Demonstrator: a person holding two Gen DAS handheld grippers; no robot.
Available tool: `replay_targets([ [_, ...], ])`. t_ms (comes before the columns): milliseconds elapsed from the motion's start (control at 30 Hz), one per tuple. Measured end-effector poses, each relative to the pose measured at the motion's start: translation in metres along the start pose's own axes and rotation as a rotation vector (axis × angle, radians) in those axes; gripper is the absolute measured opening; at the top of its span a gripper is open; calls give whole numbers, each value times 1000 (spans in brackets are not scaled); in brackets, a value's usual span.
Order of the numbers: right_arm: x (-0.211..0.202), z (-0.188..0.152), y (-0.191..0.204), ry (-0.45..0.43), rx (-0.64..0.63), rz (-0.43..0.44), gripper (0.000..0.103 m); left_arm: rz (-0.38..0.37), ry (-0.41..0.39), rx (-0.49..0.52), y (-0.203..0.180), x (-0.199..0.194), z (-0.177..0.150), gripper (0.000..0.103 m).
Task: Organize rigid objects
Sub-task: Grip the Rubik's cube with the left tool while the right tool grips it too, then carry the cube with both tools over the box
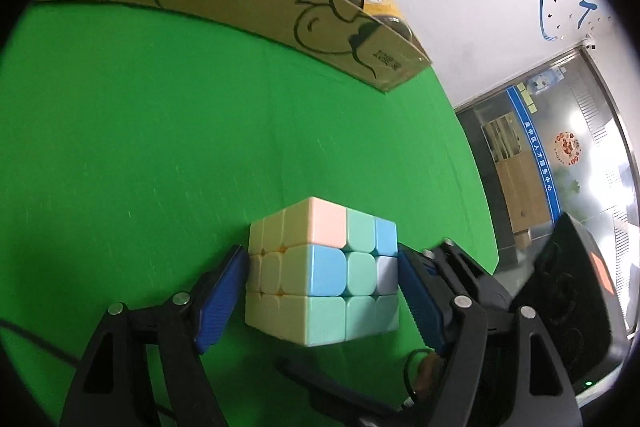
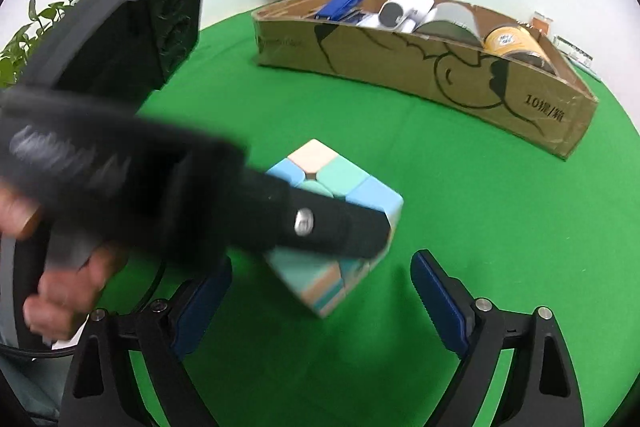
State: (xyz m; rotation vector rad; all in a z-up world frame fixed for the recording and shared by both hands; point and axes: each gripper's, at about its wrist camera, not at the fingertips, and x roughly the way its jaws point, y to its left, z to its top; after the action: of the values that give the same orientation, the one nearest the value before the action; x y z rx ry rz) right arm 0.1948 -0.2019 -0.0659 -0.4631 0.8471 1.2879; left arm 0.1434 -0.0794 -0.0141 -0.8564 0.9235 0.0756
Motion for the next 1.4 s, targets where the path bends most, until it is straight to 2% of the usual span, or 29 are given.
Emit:
replay_targets([
  [33,2,-1,1,14,-2,1,72,-3,4,1,0,0,0,75],
  [67,5,-5,2,27,-9,-7,70,-4,4,1,1,-2,2,75],
  [267,5,-8,7,21,-9,-31,68,8,12,6,1,-4,5,75],
  [333,4,-9,12,19,-20,-39,62,12,2,2,-4,-2,1,74],
  [400,4,-9,14,19,-21,-35,61,24,-6,8,-8,-3,0,73],
  [733,-15,0,24,-36,-28,-22,59,32,-88,41,-16,-33,-1,72],
  [933,-44,20,30,-105,-66,-34,59,43,-154,86,-37,-58,12,72],
  [1167,-73,55,35,-188,-132,-56,59,47,-246,144,-55,-96,43,72],
  [1400,-91,87,38,-248,-177,-59,59,54,-325,159,-56,-130,68,72],
])
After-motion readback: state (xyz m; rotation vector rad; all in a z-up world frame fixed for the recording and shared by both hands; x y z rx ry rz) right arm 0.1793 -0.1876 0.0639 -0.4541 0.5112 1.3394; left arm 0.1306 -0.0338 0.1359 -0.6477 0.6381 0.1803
